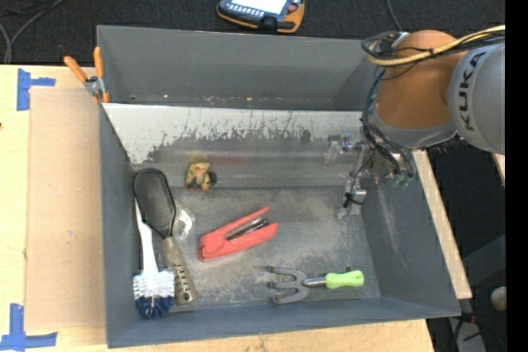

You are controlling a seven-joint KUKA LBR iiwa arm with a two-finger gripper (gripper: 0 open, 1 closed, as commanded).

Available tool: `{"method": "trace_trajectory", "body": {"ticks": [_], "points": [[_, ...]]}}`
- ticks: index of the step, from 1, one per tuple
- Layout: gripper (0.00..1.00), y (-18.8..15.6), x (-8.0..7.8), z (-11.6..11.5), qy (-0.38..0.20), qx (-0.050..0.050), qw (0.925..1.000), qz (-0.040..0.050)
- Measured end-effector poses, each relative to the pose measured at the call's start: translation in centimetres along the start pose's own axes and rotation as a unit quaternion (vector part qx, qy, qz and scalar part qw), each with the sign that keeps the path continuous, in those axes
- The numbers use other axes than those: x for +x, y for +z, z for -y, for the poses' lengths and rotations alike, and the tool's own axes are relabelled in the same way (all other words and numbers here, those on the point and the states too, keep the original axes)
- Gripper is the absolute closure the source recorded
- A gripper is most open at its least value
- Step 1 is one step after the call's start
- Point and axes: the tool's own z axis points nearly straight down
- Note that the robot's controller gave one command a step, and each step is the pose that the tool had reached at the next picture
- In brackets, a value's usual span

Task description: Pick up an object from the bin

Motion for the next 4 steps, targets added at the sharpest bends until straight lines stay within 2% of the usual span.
{"method": "trace_trajectory", "body": {"ticks": [1, 2, 3, 4], "points": [[0.00, -0.5, -0.1, -0.1, -0.001, 0.000, 1.0000, 0.0034], [0.00, 8.2, 8.1, -2.1, -0.118, -0.001, 0.9930, -0.0026], [0.00, -1.0, 9.9, -1.1, -0.058, 0.001, 0.9983, 0.0066], [0.00, 5.3, 13.5, -10.4, -0.094, -0.004, 0.9956, -0.0056]]}}
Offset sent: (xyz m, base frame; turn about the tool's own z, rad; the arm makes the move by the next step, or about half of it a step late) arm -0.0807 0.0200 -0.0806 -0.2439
